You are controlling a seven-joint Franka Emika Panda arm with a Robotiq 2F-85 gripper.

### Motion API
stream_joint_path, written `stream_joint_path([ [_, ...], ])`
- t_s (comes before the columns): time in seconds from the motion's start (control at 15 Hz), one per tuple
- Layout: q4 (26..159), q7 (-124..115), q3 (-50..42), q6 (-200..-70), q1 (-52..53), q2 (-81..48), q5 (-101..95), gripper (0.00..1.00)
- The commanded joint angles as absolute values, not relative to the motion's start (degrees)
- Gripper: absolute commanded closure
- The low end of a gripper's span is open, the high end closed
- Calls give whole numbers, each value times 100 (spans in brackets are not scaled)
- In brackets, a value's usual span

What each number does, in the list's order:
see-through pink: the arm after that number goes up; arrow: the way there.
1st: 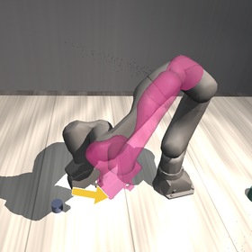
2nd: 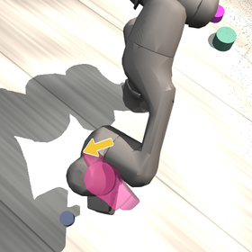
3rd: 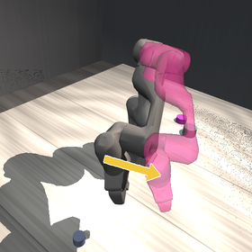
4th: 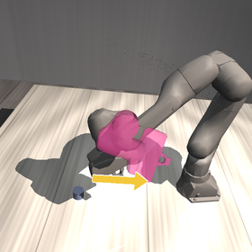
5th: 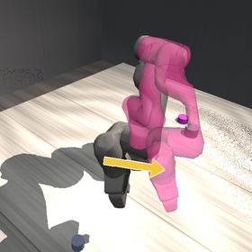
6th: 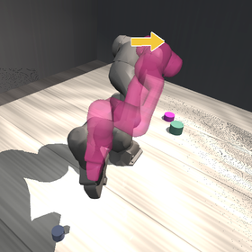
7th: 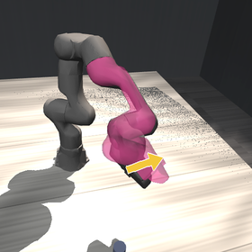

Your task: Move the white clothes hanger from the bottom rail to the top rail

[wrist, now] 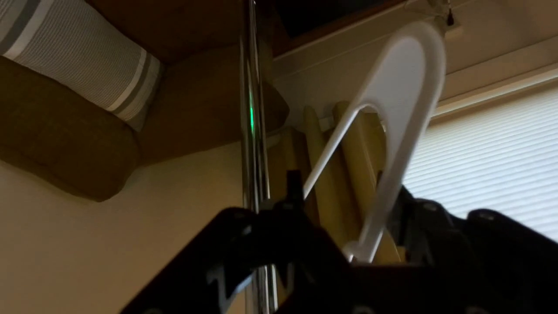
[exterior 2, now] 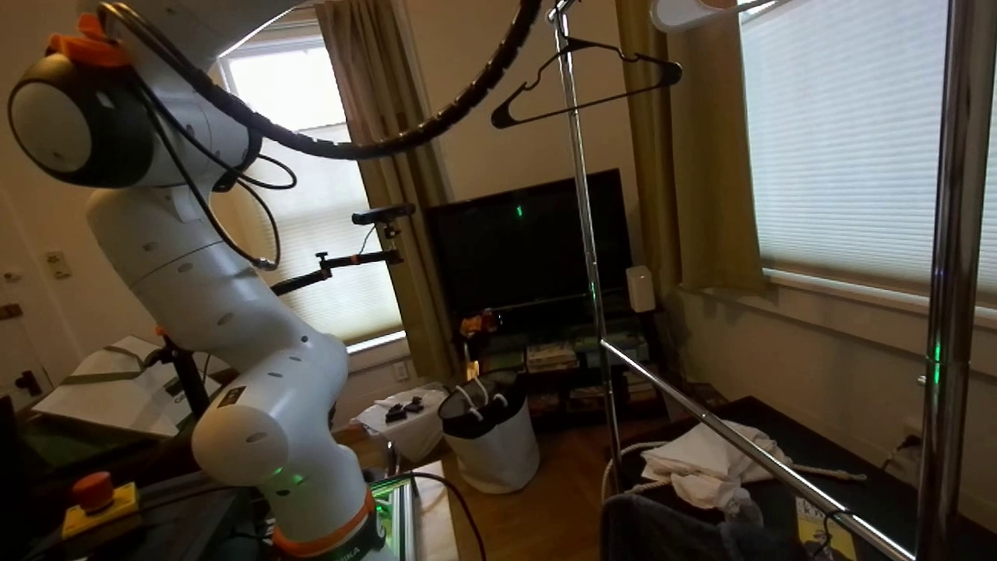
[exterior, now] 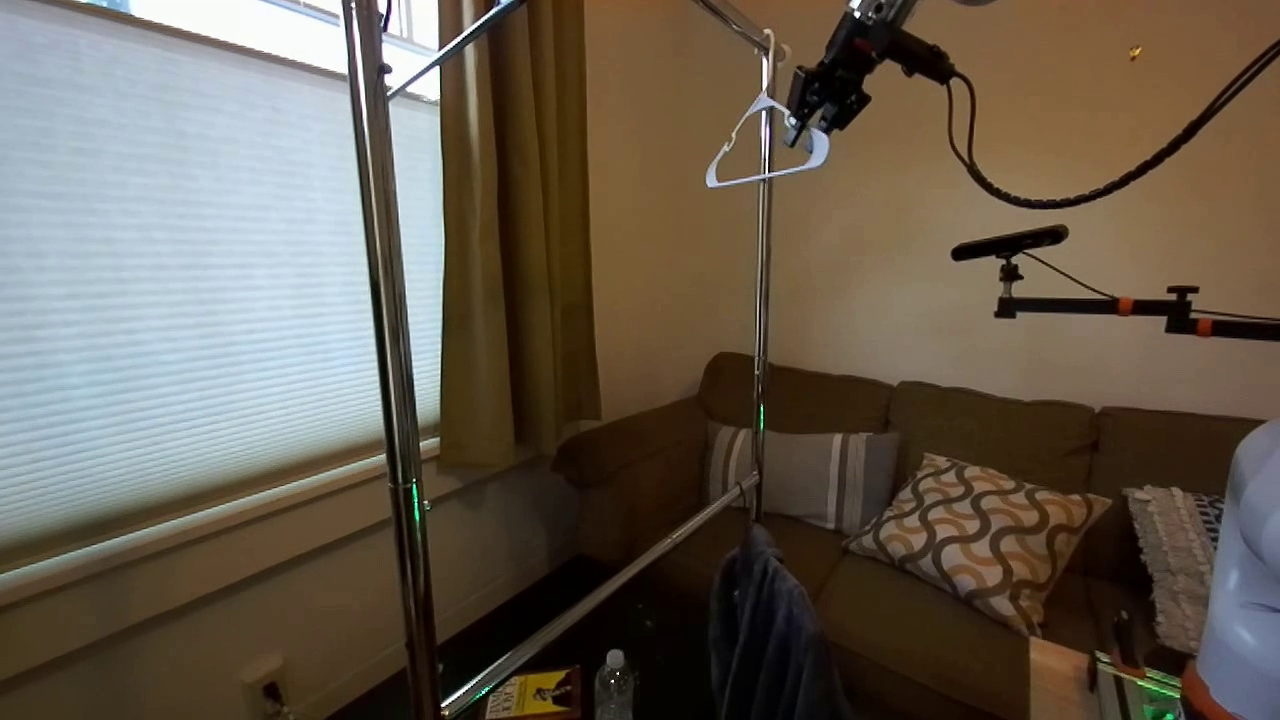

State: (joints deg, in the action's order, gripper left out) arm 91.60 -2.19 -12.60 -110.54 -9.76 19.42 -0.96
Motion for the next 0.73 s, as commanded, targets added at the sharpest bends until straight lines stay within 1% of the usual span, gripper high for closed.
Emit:
stream_joint_path([
  [0.0, 9390, -173, -1084, -10744, -961, 2434, -148, 22],
  [0.07, 9520, -47, -1023, -10756, -914, 2639, -155, 13],
  [0.2, 9722, -34, -815, -10552, -893, 3042, -249, 1],
  [0.4, 10156, -275, -286, -9968, -1002, 3683, -835, 0],
  [0.53, 10535, -234, 32, -9462, -878, 4079, -1045, 0],
  [0.6, 10689, -126, 59, -9227, -658, 4217, -817, 0],
  [0.67, 10087, -204, -97, -9432, -758, 3731, -870, 0],
])
